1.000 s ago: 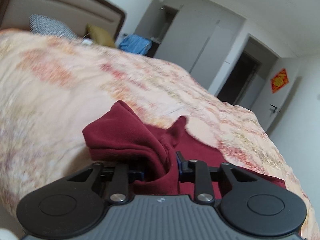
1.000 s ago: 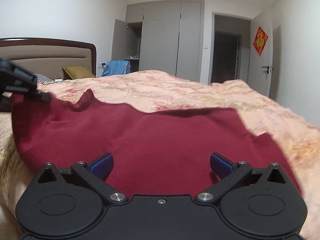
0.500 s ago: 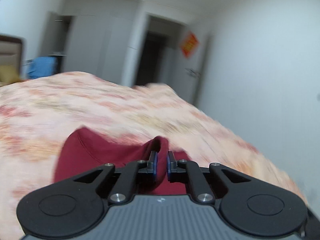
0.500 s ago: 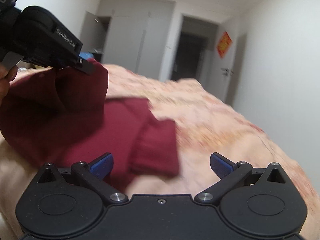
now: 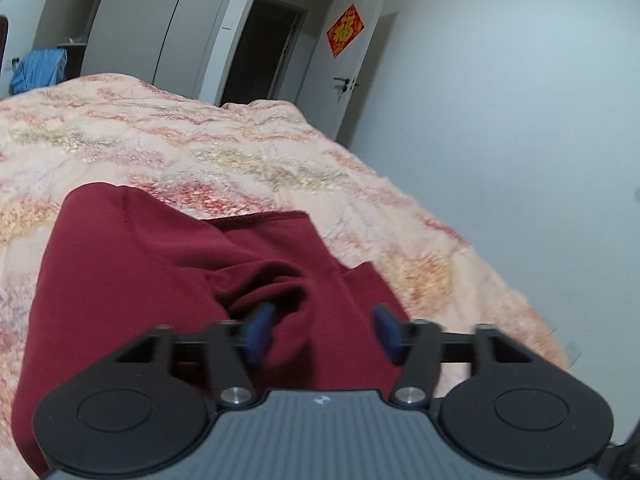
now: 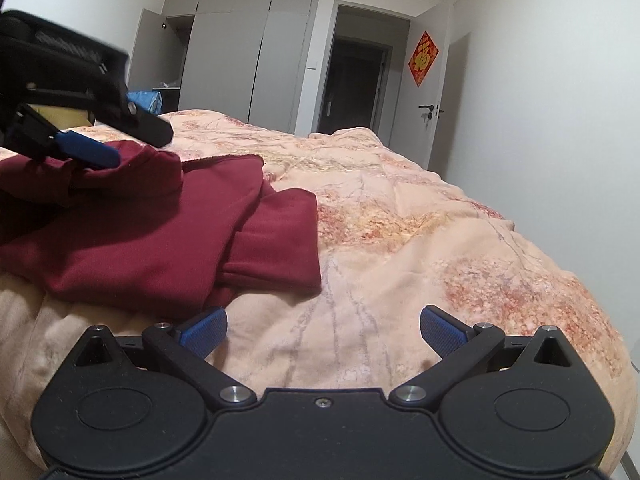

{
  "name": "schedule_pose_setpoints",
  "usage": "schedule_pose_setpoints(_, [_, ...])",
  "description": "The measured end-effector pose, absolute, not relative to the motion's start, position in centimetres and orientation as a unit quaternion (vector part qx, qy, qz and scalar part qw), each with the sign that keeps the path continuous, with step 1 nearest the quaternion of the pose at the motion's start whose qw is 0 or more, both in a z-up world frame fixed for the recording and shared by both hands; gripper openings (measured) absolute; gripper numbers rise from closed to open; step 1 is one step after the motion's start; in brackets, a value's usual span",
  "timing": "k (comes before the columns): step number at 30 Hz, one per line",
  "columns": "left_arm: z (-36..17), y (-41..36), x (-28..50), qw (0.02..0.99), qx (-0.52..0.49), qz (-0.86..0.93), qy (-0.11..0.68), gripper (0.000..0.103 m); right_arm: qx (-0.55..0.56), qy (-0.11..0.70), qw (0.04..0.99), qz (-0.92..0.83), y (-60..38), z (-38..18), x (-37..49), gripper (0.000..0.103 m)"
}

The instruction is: Fold small clothes

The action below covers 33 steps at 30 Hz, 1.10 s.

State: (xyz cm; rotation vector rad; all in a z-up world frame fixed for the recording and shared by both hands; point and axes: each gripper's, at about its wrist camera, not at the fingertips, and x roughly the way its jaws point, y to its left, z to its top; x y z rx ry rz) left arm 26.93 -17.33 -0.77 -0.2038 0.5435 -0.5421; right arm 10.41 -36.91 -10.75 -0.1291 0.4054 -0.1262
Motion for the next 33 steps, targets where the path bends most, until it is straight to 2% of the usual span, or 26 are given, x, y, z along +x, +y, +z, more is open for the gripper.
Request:
schedule_pose_setpoints(1, [-0.5,-17.1,26.6,0.921,-0.103,-0.269,0.261,0.072,-0.063,0.200,0.976,-0.064,-36.9,-10.6,10.3,0.103])
schedule_pose_setpoints(3, [0.0,-16.7,26.0,0.920,-0.104,-0.276,0.257,0.086,-0.063,0.198,0.976,-0.066,-36.7,-10.3,10.1,0.103])
schedule_pose_setpoints(9, [1.6,-14.1,24.4,0.931,-0.127,-0.249,0.235,0.103,-0.048,0.186,0.979,-0.064,-36.3,-9.4,9.8,0.103])
schedule_pose_setpoints(15, [2.3,-9.5,24.3,0.949,-0.141,-0.152,0.236,0.103,-0.033,0.179,0.982,-0.051,-35.1,-8.7,10.0,0.103])
schedule_pose_setpoints(22, [0.3,-4.6,25.0,0.943,-0.174,-0.066,0.277,0.103,0.003,0.169,0.985,-0.014,-33.8,-7.1,11.1,0.103])
schedule_pose_setpoints(30, [-2.3,-3.6,25.6,0.928,-0.177,-0.063,0.322,0.103,0.067,0.178,0.981,0.048,-32.7,-5.3,15.6,0.102])
schedule_pose_setpoints(32, [-2.8,-3.7,25.6,0.924,-0.178,-0.064,0.331,0.103,0.061,0.177,0.981,0.053,-32.1,-5.2,16.7,0.099])
schedule_pose_setpoints(33, [-3.1,-3.7,25.6,0.923,-0.179,-0.065,0.335,0.103,0.056,0.180,0.980,0.058,-31.7,-5.2,17.3,0.091])
